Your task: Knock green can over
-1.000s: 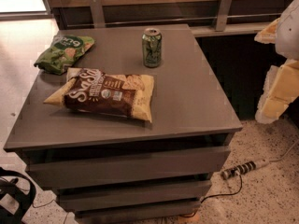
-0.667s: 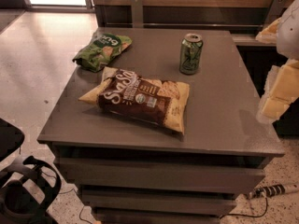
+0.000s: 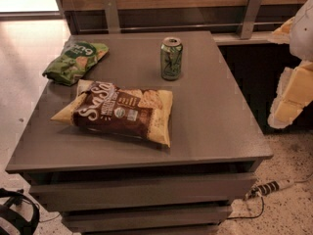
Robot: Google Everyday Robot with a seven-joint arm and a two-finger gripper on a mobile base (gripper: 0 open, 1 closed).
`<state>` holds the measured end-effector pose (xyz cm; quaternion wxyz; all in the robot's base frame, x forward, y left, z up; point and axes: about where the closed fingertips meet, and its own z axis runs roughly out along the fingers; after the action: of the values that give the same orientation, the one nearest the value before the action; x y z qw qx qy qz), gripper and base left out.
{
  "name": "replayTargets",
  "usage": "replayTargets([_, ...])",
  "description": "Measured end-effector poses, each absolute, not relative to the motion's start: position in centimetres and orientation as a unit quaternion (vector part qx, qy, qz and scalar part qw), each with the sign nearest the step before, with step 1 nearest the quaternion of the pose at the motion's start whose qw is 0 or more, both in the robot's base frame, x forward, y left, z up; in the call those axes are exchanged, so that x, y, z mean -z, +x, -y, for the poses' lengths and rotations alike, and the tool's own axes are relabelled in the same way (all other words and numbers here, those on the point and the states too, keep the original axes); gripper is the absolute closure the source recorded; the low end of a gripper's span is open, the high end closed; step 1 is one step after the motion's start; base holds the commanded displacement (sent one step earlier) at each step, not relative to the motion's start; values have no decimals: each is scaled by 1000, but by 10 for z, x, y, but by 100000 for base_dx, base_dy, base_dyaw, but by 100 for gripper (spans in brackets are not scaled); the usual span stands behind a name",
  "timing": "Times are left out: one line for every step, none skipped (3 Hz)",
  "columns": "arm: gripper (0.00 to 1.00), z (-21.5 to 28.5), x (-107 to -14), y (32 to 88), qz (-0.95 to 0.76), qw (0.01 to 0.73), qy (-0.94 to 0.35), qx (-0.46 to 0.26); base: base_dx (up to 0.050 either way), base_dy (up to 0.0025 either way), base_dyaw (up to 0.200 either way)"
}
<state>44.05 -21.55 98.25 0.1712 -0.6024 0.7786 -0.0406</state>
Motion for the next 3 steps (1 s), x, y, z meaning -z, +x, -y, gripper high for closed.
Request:
replayTargets([0,223,-980,469,-778,197,-596,20,0,0,0])
replayTargets([0,236,-970,511,-778,251,-576,-19,0,0,0])
replayTargets([0,237,-956,552,-765,320,-554,-71,0,0,0])
